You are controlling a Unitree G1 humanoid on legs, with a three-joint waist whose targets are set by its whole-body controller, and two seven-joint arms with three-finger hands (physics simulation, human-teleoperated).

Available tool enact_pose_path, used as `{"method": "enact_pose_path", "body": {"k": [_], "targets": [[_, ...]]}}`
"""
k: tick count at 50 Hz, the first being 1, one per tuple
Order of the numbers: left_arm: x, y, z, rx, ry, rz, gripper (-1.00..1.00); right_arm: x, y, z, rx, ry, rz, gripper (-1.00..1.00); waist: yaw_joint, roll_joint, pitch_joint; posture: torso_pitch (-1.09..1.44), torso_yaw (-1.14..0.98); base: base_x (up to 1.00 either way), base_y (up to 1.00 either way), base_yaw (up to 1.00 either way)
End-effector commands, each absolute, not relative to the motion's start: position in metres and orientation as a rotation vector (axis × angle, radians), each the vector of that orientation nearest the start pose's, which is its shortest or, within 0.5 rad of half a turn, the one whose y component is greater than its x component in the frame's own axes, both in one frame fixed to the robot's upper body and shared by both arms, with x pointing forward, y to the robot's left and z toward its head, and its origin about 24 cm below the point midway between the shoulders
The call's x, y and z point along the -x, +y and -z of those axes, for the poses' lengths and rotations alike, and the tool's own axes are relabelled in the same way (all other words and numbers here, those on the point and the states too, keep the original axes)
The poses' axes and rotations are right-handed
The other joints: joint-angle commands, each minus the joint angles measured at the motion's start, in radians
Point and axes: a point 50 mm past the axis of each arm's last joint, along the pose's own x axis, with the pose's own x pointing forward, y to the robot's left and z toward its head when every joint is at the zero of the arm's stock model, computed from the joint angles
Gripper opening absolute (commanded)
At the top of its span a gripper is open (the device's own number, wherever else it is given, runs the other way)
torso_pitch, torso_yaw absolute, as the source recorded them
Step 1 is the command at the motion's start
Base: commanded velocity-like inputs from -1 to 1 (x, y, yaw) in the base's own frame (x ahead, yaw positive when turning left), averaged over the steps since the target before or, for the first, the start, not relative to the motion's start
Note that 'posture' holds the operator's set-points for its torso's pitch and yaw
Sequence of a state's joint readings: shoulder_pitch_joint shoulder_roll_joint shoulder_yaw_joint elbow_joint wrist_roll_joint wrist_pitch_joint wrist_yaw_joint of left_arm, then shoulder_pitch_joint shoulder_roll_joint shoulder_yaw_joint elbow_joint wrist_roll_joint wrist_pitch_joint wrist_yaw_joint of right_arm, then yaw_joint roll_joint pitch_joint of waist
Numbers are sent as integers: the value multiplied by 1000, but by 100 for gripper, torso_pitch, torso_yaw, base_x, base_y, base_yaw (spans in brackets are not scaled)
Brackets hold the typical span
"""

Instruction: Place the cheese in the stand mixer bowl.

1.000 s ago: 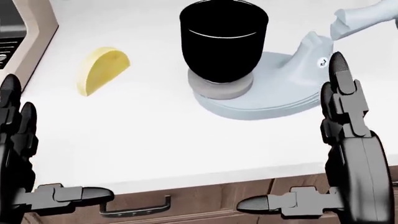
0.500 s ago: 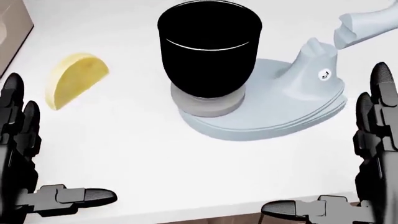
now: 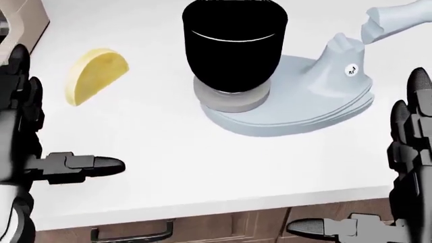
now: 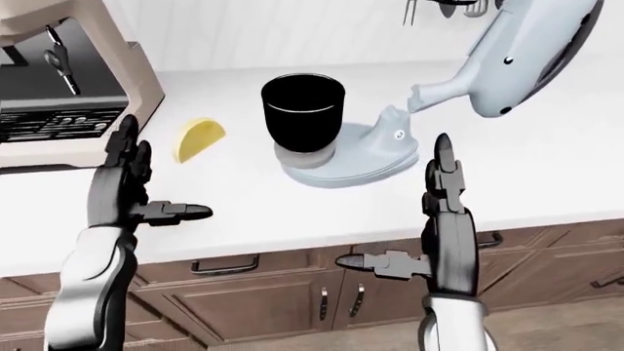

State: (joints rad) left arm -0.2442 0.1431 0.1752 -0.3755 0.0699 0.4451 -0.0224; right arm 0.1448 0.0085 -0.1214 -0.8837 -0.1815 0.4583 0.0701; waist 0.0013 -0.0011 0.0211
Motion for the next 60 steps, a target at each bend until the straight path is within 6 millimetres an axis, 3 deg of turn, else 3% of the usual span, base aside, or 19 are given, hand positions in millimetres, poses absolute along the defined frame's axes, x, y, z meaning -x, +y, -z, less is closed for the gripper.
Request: {"method": "enact_pose_path", "body": {"k": [1,19,29,50,60], "targets": [[-276,194,-179,-194,-287,-141,100,-184,-182,-177,202,-344,190,100,0,3,-16,0,0,0,0,0],[-319,201,-187,-245,-278,-180,100,-185,-182,-176,201,-347,188,100,5,3,-24,0,0,0,0,0],[-339,191,-205,-260,-305,-166,100,-186,-183,-175,197,-345,187,100,4,0,-29,0,0,0,0,0],[-390,199,-202,-315,-288,-194,100,-188,-182,-172,195,-345,180,100,0,1,-39,0,0,0,0,0],[-401,210,-195,-311,-288,-202,100,-190,-182,-173,195,-348,175,100,-5,5,-40,0,0,0,0,0]]}}
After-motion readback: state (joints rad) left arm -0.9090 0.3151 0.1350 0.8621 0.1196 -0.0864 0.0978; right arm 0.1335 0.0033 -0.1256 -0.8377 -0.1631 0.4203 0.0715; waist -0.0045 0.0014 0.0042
